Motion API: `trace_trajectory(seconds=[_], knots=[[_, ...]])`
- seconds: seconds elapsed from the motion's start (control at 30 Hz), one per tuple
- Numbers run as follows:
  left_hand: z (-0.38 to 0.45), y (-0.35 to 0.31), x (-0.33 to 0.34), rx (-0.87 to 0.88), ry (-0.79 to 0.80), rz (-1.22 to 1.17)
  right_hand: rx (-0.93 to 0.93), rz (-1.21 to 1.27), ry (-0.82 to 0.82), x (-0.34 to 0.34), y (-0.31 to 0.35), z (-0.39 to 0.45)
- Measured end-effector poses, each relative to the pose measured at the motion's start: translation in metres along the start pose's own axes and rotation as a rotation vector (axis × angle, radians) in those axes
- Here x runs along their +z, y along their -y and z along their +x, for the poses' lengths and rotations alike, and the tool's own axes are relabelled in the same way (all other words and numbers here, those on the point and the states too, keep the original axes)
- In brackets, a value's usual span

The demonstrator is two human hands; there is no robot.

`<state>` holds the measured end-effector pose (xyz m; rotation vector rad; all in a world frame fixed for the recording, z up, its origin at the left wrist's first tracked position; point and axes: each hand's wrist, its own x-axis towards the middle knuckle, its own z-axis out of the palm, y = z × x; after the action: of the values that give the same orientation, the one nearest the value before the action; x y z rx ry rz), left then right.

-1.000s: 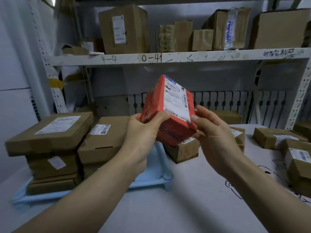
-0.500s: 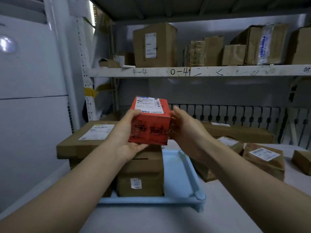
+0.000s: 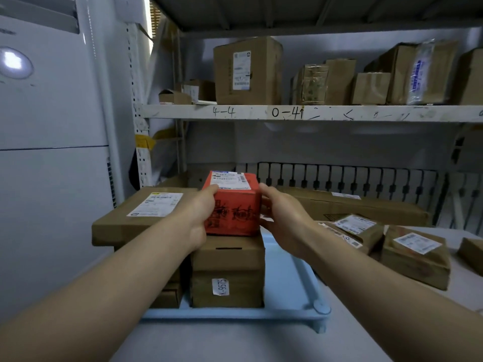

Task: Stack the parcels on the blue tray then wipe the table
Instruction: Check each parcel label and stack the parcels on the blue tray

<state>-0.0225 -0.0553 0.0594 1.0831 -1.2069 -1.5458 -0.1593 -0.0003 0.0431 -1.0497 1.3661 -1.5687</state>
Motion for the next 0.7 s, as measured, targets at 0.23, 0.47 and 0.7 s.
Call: trace_trajectory(seconds=[0.23,0.47,0.7], knots=[[-0.010,0.009,0.017,0.377,-0.165,0.245,-0.010,0.032,-0.061,-0.020,-0.006,-0.010],[-0.060,0.037,0.080,0.864,-0.065,0.411,0.030,0.115,-0.294,-0.094,-0.038,-0.044],[-0.093,0.110,0.176,0.624,0.341,0.402,0.076,-0.003,-0.636,-0.201,-0.073,-0.114]])
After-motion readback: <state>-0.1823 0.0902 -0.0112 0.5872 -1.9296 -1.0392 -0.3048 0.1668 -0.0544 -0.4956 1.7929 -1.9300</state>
